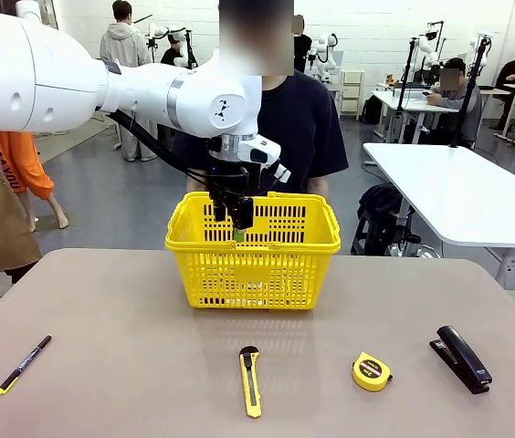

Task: Place the items the person wants into the basket.
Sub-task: Pick up the item the person points to and place it in the Market Basket.

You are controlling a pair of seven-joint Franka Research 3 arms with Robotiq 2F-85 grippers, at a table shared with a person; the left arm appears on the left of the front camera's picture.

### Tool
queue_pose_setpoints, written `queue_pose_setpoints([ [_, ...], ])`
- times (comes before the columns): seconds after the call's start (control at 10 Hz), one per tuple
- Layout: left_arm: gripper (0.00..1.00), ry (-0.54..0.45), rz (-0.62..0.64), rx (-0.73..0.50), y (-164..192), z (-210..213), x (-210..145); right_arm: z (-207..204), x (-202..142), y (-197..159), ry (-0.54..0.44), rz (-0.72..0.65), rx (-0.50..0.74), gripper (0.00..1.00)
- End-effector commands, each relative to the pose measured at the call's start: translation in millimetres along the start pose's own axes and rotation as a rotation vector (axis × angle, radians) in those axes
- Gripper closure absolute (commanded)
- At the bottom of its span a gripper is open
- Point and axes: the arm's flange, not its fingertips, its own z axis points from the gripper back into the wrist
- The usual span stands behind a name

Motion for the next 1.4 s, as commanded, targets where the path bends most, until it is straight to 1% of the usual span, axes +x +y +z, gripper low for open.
queue_pose_setpoints([
  [0.0, 0.0, 0.009, -0.039, 0.012, 0.2, 6.1, 6.7, -0.3, 1.8, -0.5, -0.017, 0.012, 0.021, 0.0],
  [0.2, 0.0, -0.007, -0.024, 0.019, -4.7, 14.4, 2.8, -0.3, 1.8, -0.5, -0.017, 0.012, 0.021, 0.0],
  [0.3, 0.0, -0.003, -0.022, 0.015, -9.7, 23.8, -8.5, -0.3, 1.8, -0.5, -0.017, 0.012, 0.021, 0.0],
  [0.4, 0.0, 0.002, 0.0, 0.011, -16.7, 34.4, -27.5, -0.3, 1.8, -0.5, -0.017, 0.012, 0.021, 0.0],
  [0.5, 0.0, -0.002, 0.01, 0.009, -25.5, 46.0, -54.2, -0.3, 1.8, -0.5, -0.017, 0.012, 0.021, 0.0],
  [0.7, 0.0, -0.045, 0.05, 0.007, -41.5, 68.0, -121.4, -0.3, 1.8, -0.5, -0.017, 0.012, 0.021, 0.0],
  [0.8, 0.0, -0.069, 0.058, 0.022, -46.1, 69.2, -149.5, -0.3, 1.8, -0.5, -0.017, 0.012, 0.021, 0.0],
  [0.9, 0.0, -0.086, 0.074, 0.01, -47.4, 65.5, -175.7, -0.3, 1.8, -0.5, -0.017, 0.012, 0.021, 0.0],
  [1.0, 0.0, -0.106, 0.112, 0.004, -49.7, 63.3, -205.2, -0.3, 1.8, -0.5, -0.017, 0.012, 0.021, 0.0],
  [1.2, 0.0, -0.187, 0.204, 0.0, -48.6, 63.4, -256.6, -0.3, 1.8, -0.5, -0.017, 0.012, 0.021, 0.0],
  [1.3, 0.0, -0.209, 0.251, 0.004, -51.7, 63.8, -277.6, -0.3, 1.8, -0.5, -0.017, 0.012, 0.021, 0.0],
])
